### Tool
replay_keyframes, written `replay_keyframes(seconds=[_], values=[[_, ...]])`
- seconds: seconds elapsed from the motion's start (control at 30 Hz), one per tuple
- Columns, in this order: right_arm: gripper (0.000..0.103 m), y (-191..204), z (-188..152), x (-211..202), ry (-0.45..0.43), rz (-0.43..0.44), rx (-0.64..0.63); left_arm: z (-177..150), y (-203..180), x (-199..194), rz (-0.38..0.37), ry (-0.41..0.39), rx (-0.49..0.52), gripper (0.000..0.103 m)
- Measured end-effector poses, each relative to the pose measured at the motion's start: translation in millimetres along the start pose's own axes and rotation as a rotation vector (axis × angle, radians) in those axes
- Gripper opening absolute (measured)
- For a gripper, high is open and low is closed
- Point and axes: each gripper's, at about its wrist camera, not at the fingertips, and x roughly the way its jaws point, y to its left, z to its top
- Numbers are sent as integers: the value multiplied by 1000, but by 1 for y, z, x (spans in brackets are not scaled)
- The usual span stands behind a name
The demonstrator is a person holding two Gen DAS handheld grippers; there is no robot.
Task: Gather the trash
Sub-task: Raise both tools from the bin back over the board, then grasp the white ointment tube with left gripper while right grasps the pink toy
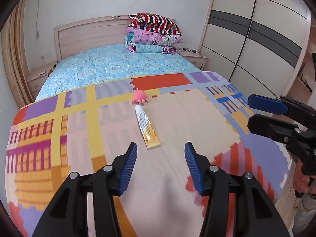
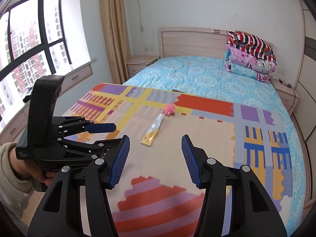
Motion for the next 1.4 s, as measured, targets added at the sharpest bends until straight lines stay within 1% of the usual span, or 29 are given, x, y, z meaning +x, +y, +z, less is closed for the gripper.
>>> replay_keyframes(seconds=[0.1,0.17,0.2,0.27,0.3,0.33,0.37,0.4,0.47,0.53,0.67,0.73,0.77,0.83,0.87,0.9,0.93,0.97,1.03,1.2,1.37,1.4], values=[[54,-11,8,16,10,16,33,10,8,17,0,10,-12,48],[54,-16,13,28,17,12,34,15,13,30,-1,9,-15,48],[54,-21,16,37,32,33,42,18,18,38,1,17,-19,48],[54,-29,20,52,56,45,56,21,29,53,-18,38,-53,48],[54,-36,22,63,67,29,67,23,34,61,-26,49,-75,48],[54,-39,23,68,73,32,71,25,38,67,-26,55,-85,48],[54,-43,25,76,79,53,83,26,40,70,-18,59,-83,48],[54,-48,27,82,78,57,94,28,41,76,-8,66,-73,48],[54,-53,29,91,82,62,107,30,44,81,-15,73,-75,48],[54,-61,31,102,91,91,151,32,46,88,-3,83,-75,48],[54,-66,38,117,106,97,165,35,41,100,-28,95,-51,48],[54,-67,41,125,113,102,168,38,40,103,-24,84,-32,48],[54,-66,42,129,118,100,162,39,39,105,-20,83,-28,46],[54,-65,45,137,127,98,155,40,38,107,4,82,-11,36],[54,-63,47,143,131,103,149,40,37,108,12,81,-2,33],[54,-61,48,147,132,103,145,40,36,108,14,78,8,33],[54,-59,49,150,134,103,140,39,35,108,17,77,20,30],[54,-59,51,154,138,107,139,38,36,108,8,78,22,23],[54,-56,52,163,149,111,142,37,39,106,-3,79,9,19],[54,-53,53,184,180,97,137,32,48,95,14,75,-1,18],[54,-52,51,197,186,90,161,29,57,80,23,59,-10,18],[48,-50,51,199,191,87,159,28,58,77,24,56,-12,18]])
